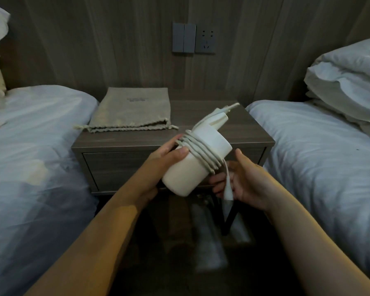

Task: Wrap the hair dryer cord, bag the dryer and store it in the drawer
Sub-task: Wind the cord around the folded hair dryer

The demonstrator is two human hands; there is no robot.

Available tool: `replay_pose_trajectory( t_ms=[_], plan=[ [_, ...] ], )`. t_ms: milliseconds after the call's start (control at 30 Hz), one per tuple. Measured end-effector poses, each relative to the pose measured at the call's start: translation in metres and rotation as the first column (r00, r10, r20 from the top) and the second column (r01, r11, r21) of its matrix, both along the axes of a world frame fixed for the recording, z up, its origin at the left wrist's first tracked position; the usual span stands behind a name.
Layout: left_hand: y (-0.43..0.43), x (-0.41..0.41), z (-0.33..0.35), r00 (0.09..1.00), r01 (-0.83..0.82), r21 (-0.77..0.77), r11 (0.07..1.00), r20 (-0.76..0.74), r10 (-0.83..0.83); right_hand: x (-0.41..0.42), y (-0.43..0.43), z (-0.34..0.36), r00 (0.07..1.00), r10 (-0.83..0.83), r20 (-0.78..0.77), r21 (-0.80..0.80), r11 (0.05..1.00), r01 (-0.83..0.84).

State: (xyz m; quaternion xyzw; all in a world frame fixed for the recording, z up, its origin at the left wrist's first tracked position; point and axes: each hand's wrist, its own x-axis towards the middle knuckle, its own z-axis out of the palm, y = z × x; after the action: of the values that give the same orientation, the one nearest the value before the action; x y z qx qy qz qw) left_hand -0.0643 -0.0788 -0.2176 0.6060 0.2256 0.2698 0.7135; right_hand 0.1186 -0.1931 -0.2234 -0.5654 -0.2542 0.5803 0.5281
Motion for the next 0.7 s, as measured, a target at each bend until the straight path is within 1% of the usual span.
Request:
replay_pose_trajectory(
  t_ms=[33,67,200,333,400,467,567,633,700],
  plan=[
    [0.000,0.000,0.001,1.000,-0.015,0.000,1.000,-0.002,0.015,-0.002,-0.003,0.005,1.000,0.000,0.001,0.009,1.000,0.000],
    [0.001,-0.001,0.001,1.000,-0.027,-0.003,1.000,-0.001,0.027,-0.003,-0.005,0.008,0.999,-0.007,0.039,0.022,1.000,0.007],
    [0.000,-0.003,0.006,0.996,-0.088,-0.001,0.996,-0.008,0.088,-0.008,-0.013,0.018,0.962,0.007,0.272,0.086,0.996,-0.032],
    [-0.008,0.000,0.011,0.976,-0.218,0.100,0.971,-0.008,0.220,-0.013,-0.018,0.028,0.905,0.035,0.424,0.104,0.991,-0.086],
    [-0.013,0.003,0.011,0.963,-0.266,0.160,0.951,-0.011,0.271,-0.017,-0.019,0.031,0.894,0.066,0.444,0.098,0.988,-0.122],
    [-0.016,0.006,0.010,0.952,-0.287,0.253,0.924,-0.027,0.304,-0.020,-0.017,0.031,0.910,0.075,0.408,0.080,0.990,-0.117],
    [-0.021,0.009,0.008,0.923,-0.302,0.432,0.850,-0.091,0.374,-0.018,-0.014,0.027,0.959,0.064,0.275,0.042,0.996,-0.079],
    [-0.023,0.008,0.006,0.903,-0.297,0.544,0.785,-0.106,0.416,-0.016,-0.012,0.025,0.988,0.059,0.143,0.038,0.997,-0.065],
    [-0.024,0.005,0.005,0.893,-0.294,0.643,0.707,-0.078,0.443,-0.015,-0.011,0.026,0.998,0.055,-0.012,0.036,0.998,-0.055]
  ],
)
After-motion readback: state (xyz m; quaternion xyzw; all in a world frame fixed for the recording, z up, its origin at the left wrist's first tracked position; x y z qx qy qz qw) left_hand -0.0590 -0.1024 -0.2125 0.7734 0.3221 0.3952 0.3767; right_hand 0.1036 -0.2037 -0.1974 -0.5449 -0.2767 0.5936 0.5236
